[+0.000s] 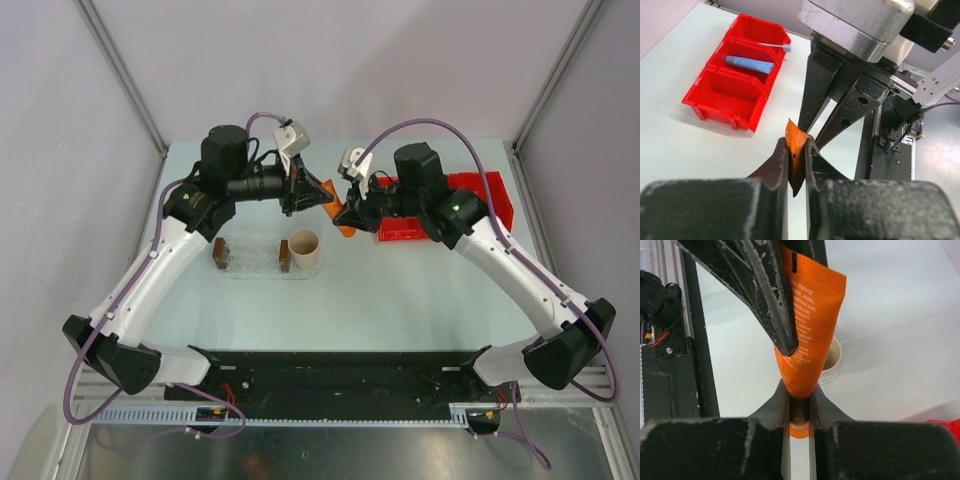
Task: Prepare toiletry sets of a toothbrush and toothpaste on the tray
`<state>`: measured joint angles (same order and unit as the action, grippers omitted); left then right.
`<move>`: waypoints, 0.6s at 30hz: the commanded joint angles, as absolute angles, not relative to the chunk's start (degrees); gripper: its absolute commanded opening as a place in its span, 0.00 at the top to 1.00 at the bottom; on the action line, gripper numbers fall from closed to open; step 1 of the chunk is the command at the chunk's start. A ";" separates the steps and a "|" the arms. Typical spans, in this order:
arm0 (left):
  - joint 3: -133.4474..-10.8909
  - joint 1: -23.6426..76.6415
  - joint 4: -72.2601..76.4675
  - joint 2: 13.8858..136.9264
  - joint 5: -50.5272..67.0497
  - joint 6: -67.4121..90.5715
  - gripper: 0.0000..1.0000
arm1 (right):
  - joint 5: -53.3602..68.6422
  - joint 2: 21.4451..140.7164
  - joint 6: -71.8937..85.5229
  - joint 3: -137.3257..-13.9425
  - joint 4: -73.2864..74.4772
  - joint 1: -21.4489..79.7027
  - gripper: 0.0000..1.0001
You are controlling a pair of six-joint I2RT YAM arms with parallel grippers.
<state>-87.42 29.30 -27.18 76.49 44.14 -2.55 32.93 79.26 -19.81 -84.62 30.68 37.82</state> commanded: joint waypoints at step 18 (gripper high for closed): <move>-86.13 29.18 -27.95 73.30 41.58 -10.02 1.00 | 33.49 76.90 -18.90 -84.55 28.56 38.41 0.38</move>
